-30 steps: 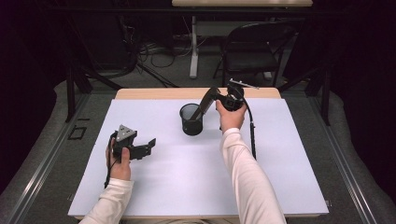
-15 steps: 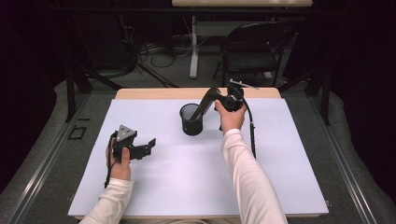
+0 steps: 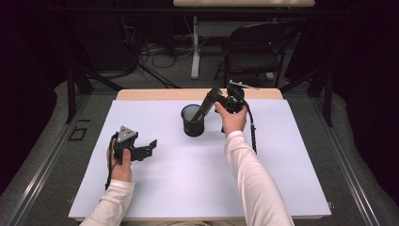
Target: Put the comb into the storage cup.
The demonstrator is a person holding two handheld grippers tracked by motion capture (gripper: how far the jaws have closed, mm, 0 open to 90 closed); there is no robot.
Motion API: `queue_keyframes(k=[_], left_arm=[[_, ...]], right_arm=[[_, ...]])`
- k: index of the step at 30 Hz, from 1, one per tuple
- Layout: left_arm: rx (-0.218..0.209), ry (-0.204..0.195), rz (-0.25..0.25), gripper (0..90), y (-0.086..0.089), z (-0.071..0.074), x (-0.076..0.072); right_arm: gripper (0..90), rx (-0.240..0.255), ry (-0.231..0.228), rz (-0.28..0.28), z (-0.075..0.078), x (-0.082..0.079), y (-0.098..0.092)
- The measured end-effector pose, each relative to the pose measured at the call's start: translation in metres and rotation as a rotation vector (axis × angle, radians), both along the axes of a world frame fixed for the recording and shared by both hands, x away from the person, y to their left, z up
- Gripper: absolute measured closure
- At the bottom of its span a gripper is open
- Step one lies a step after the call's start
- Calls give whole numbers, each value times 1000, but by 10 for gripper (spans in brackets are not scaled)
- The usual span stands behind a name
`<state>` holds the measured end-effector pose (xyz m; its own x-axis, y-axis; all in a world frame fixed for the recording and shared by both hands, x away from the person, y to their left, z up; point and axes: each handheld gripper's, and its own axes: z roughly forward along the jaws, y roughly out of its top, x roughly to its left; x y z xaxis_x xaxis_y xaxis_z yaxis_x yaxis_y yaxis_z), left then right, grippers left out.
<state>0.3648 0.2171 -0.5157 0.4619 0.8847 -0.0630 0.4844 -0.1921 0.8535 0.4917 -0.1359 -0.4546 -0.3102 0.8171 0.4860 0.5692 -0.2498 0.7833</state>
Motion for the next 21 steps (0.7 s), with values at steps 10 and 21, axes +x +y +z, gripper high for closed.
queue_keyframes(k=[10,21], left_arm=[[-2,2,2,162,0,0,0],[-3,0,3,162,1,0,0]], right_arm=[[463,-94,-16,38,1,-3,-1],[439,-146,-25,64,7,-10,-4]])
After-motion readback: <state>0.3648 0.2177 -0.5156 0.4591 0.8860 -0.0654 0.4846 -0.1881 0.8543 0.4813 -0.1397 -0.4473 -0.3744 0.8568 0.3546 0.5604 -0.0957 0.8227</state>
